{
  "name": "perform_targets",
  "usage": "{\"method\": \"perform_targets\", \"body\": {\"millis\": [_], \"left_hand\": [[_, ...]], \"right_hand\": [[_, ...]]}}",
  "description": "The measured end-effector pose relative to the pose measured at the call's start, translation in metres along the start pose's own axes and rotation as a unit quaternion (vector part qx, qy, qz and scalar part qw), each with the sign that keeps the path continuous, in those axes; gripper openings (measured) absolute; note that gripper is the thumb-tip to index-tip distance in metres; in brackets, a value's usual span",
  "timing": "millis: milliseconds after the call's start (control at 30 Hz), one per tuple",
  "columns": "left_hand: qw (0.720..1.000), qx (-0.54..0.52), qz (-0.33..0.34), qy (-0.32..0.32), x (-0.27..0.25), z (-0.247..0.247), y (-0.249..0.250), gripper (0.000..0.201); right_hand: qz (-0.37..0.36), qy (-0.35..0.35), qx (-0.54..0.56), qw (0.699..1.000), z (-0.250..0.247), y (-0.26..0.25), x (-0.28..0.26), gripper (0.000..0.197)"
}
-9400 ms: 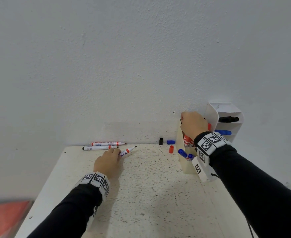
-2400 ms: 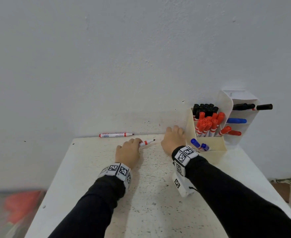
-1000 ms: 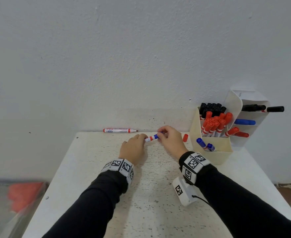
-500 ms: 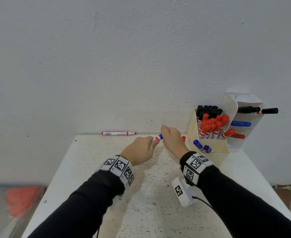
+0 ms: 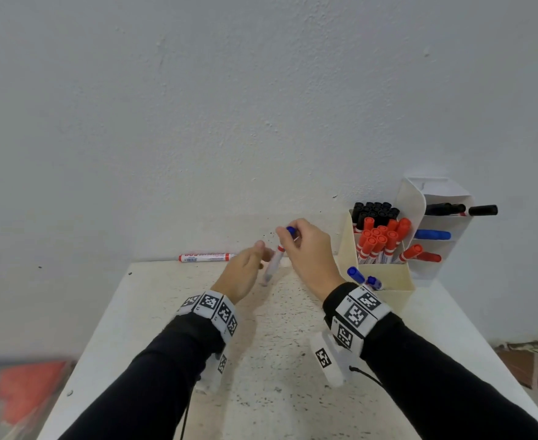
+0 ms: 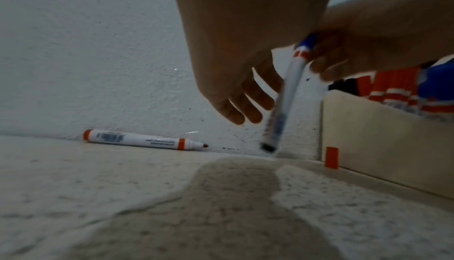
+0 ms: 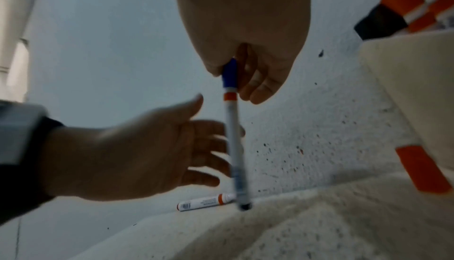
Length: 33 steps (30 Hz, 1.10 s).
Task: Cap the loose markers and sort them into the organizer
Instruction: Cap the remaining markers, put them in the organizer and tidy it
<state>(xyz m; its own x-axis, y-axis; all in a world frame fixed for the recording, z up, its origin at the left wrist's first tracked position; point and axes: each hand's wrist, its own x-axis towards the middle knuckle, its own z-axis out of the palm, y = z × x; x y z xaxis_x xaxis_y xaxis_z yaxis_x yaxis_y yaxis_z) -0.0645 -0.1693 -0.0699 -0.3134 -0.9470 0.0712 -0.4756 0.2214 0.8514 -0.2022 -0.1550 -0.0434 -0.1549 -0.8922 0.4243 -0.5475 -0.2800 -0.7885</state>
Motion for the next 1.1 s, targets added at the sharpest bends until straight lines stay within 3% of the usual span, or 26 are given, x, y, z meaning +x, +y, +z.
{"method": "perform_targets", "body": {"millis": [100, 233, 333, 500, 633, 767, 867, 933, 1000, 1100], "left_hand": [[0.990, 0.097, -0.055, 0.088, 0.016, -0.013, -0.021, 0.035], [0.924, 0.336, -0.179, 0.016, 0.028, -0.024, -0.042, 0.037], [0.890, 0.425, -0.166, 0.014, 0.027, -0.024, -0.044, 0.038], [0.872, 0.468, -0.140, 0.032, 0.033, -0.026, -0.051, 0.031], [0.857, 0.500, -0.121, 0.024, 0.032, -0.024, -0.052, 0.025], [0.861, 0.502, -0.080, 0.018, 0.030, -0.018, -0.046, 0.022], [0.880, 0.471, -0.051, 0.023, 0.027, -0.009, -0.038, 0.019], [0.890, 0.453, -0.038, 0.028, 0.026, -0.002, -0.032, 0.018], [0.898, 0.437, -0.028, 0.029, 0.025, 0.004, -0.026, 0.017], [0.903, 0.428, -0.016, 0.033, 0.021, 0.011, -0.019, 0.017]], "right_hand": [[-0.049, 0.045, -0.011, 0.998, -0.016, -0.011, 0.001, 0.017], [-0.122, 0.101, -0.041, 0.987, -0.053, -0.030, 0.000, 0.017], [-0.169, 0.165, -0.092, 0.967, -0.083, -0.034, 0.000, 0.022], [-0.202, 0.195, -0.160, 0.946, -0.125, -0.023, -0.008, 0.025], [-0.202, 0.147, -0.195, 0.948, -0.135, 0.002, -0.019, 0.024], [-0.159, 0.041, -0.216, 0.963, -0.131, 0.027, -0.033, 0.016], [-0.062, -0.088, -0.190, 0.976, -0.128, 0.034, -0.042, 0.023], [-0.007, -0.163, -0.183, 0.970, -0.127, 0.037, -0.047, 0.034], [0.007, -0.178, -0.193, 0.965, -0.124, 0.040, -0.049, 0.041], [-0.005, -0.145, -0.203, 0.968, -0.118, 0.046, -0.046, 0.036]]}}
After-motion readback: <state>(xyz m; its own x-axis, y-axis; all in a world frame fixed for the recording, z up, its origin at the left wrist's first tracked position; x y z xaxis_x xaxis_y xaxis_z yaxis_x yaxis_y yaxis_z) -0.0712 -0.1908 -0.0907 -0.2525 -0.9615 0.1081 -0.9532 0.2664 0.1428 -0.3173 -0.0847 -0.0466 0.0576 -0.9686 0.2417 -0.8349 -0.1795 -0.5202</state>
